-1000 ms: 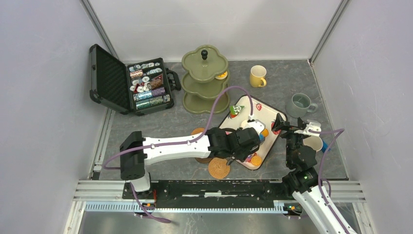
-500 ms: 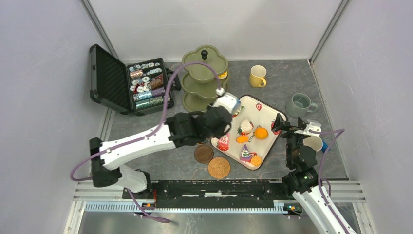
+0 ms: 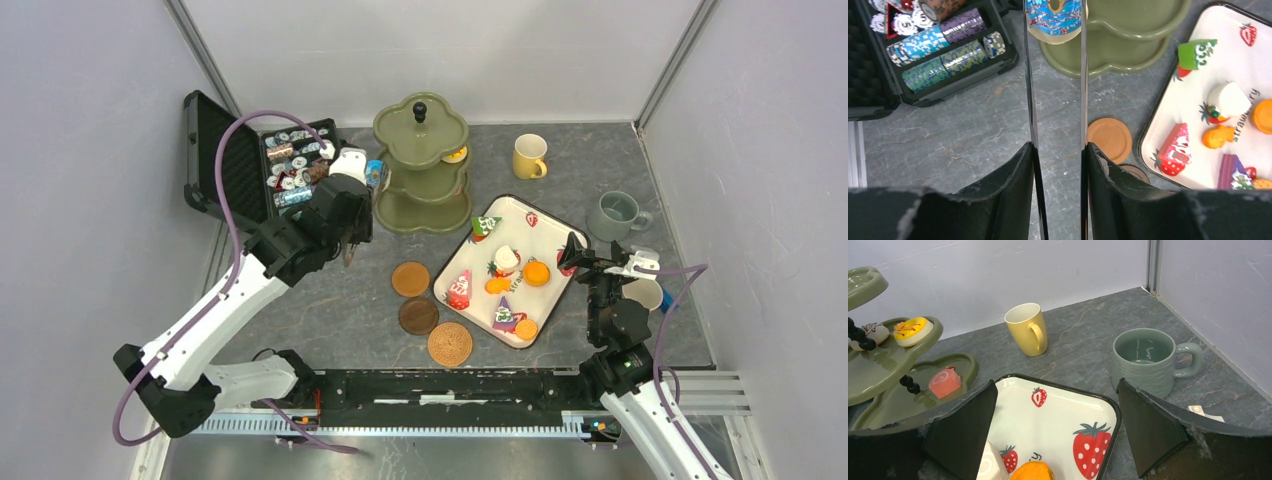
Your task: Serve the afternoon tea
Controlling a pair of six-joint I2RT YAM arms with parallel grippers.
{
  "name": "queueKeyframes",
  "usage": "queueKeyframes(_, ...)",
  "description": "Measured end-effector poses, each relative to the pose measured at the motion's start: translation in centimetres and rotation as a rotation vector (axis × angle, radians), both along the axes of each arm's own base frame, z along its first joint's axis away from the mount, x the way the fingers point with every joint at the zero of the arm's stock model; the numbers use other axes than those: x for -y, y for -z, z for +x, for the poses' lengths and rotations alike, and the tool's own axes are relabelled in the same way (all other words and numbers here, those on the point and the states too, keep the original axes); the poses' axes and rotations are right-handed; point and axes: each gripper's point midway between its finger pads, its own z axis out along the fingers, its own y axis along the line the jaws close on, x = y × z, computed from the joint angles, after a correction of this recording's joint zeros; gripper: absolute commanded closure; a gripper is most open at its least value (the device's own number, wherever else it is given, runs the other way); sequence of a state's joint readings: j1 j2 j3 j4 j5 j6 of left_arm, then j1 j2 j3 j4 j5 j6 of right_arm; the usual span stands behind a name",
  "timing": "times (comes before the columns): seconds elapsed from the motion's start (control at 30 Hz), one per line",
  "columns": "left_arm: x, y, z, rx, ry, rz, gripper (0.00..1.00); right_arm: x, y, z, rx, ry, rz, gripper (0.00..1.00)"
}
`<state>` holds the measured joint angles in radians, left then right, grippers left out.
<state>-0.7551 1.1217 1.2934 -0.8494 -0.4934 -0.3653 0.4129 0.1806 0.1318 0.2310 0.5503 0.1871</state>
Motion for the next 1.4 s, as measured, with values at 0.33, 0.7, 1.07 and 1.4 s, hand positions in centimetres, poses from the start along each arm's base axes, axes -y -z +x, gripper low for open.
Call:
queueKeyframes(0.33, -1.2, 0.7, 4.0, 0.012, -0.084, -0.022, 0.57, 0.0, 0.0, 0.0, 0.000, 0.000, 0.000, 0.02)
queueKeyframes(0.7, 1.5, 2.9, 7.1, -0.009, -0.036, -0.039, 0.55, 0.0, 0.0, 0.0, 0.000, 0.000, 0.000, 0.02)
queueKeyframes(1.07, 2.2, 5.0, 8.8, -0.036, -0.039, -0.008, 0.50, 0.0, 0.0, 0.0, 0.000, 0.000, 0.000, 0.02)
queueKeyframes(1.4, 2.2, 5.2, 9.0, -0.041, -0.038, -0.001, 0.42, 0.0, 0.0, 0.0, 0.001, -0.001, 0.003, 0.02)
